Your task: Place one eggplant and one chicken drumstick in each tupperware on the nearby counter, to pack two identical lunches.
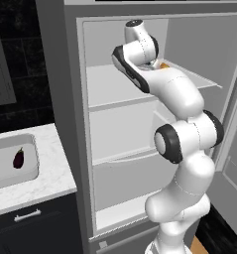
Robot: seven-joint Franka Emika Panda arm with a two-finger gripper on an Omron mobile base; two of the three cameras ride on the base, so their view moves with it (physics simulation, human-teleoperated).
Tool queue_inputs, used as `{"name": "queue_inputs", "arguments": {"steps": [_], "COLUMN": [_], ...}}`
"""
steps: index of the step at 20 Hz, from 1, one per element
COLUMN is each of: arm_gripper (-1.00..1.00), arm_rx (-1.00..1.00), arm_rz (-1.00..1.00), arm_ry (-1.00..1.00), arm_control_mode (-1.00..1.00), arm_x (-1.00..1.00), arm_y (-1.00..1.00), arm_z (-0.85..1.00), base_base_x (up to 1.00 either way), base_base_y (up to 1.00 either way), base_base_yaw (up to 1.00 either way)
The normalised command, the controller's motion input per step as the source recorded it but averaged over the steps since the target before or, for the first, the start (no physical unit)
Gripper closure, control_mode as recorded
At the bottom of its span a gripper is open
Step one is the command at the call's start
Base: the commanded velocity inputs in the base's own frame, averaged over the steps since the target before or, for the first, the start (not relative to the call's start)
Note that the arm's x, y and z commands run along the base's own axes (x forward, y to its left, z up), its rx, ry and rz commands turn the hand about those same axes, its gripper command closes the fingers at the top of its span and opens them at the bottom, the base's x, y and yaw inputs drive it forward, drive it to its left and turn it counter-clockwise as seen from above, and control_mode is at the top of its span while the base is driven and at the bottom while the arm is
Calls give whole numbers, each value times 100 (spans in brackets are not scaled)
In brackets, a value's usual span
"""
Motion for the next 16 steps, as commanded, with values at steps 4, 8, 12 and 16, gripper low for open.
{"name": "queue_inputs", "arguments": {"steps": [4,8,12,16], "arm_gripper": [100,100,100,100], "arm_rx": [-3,-4,0,0], "arm_rz": [0,0,9,23], "arm_ry": [-3,-8,0,0], "arm_control_mode": [-100,-100,-100,-100], "arm_x": [-42,-45,-71,-99], "arm_y": [0,0,0,0], "arm_z": [-39,-37,4,22], "base_base_x": [0,0,0,0], "base_base_y": [0,0,0,0], "base_base_yaw": [0,0,0,0]}}
